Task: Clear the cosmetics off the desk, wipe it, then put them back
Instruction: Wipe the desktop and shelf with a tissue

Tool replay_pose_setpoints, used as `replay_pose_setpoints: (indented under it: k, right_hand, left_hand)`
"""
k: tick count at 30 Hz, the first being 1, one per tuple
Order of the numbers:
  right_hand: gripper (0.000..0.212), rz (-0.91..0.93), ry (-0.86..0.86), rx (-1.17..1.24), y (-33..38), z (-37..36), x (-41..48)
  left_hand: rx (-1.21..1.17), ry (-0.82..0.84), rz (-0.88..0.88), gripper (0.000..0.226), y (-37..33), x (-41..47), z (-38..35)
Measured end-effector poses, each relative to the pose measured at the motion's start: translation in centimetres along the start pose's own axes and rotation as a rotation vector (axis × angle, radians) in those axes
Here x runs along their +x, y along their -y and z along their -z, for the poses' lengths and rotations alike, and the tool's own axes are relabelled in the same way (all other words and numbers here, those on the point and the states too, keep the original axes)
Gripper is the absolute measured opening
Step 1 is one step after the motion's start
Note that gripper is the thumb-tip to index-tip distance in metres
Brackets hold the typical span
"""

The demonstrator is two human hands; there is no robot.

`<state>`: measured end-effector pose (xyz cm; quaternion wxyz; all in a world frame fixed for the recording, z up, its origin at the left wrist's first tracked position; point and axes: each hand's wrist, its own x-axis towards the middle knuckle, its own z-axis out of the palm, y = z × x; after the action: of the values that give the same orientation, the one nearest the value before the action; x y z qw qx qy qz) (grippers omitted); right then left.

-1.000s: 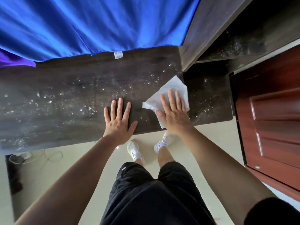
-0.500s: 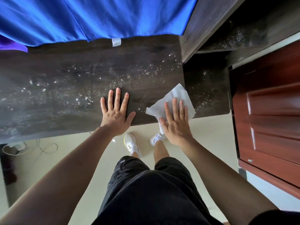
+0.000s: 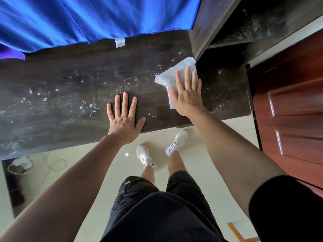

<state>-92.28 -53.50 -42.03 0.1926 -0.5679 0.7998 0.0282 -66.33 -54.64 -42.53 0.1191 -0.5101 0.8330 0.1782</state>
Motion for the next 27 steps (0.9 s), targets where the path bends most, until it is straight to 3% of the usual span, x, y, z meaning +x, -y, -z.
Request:
replay_pose_setpoints:
  k: [9,14,21,27]
  right_hand:
    - [0.067,0.33,0.078,-0.063,-0.1,-1.7,-7.8]
    - [0.068,0.218,0.073,-0.081,-0.8,0.6,-0.3]
    - [0.073,0.044,-0.05,-0.084,2.2,2.3,8.9]
    - [0.071,0.277,-0.051,-0.141,2.2,-0.5,2.2]
  left_hand:
    - [-0.001,-0.027,-0.01,0.078,0.0,-0.1,-0.2]
    - [0.002,-0.016,-0.012,0.077,-0.1,-0.1,0.0]
    - [0.004,-0.132,-0.018,0.078,0.0,-0.1,-1.0]
    - [0.027,-0.264,-0.032,0.073,0.1,0.9,-0.5]
